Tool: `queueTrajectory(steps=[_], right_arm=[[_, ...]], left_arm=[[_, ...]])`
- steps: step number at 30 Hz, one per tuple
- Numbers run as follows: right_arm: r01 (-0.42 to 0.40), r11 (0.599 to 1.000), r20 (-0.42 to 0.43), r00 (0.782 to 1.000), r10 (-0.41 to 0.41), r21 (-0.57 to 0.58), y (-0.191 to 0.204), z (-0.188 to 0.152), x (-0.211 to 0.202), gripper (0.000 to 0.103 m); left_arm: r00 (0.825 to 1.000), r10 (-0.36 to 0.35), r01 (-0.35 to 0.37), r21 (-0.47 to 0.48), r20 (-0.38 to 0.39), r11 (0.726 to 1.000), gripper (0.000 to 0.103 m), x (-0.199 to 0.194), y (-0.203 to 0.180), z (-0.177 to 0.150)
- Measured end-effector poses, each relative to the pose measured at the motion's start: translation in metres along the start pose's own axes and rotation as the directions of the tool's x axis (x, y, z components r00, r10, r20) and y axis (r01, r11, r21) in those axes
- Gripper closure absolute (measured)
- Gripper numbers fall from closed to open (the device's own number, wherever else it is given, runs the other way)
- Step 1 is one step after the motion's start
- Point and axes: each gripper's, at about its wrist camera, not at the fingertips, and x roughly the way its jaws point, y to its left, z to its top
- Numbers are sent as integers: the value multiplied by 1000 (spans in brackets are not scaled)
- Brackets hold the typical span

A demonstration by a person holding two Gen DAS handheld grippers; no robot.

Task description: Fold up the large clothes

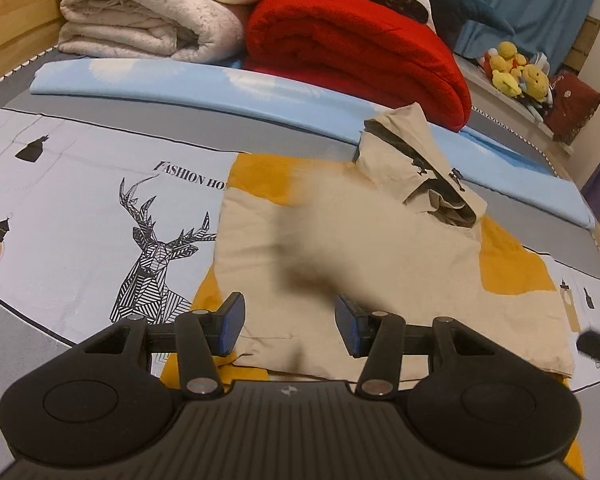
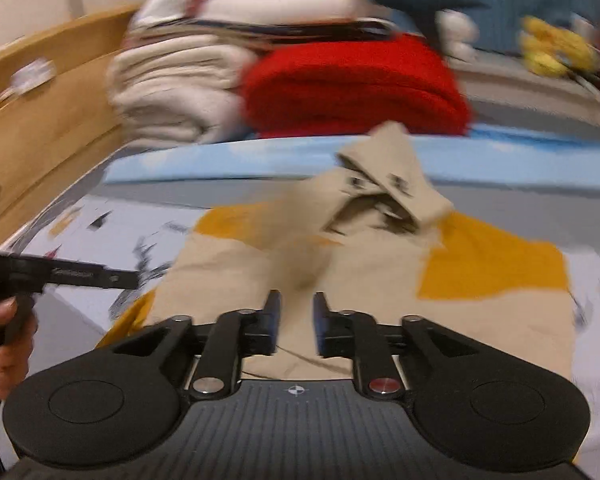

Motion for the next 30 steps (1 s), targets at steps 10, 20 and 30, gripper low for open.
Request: queueTrajectory(steps=[10, 20, 30], right_arm=[[171, 871, -76, 985, -153, 461, -84, -62, 20, 71], [247, 594, -200, 969, -144, 766, -162, -95, 57, 69], [264, 513, -206, 964, -169, 817, -171, -102, 56, 93]], left_arm=[[997, -30, 18, -156, -74, 988, 66, 36, 14, -4], [989, -110, 68, -353, -102, 933, 66, 75, 32, -5], [985, -154, 94, -490, -83, 867, 66, 101, 39, -12]])
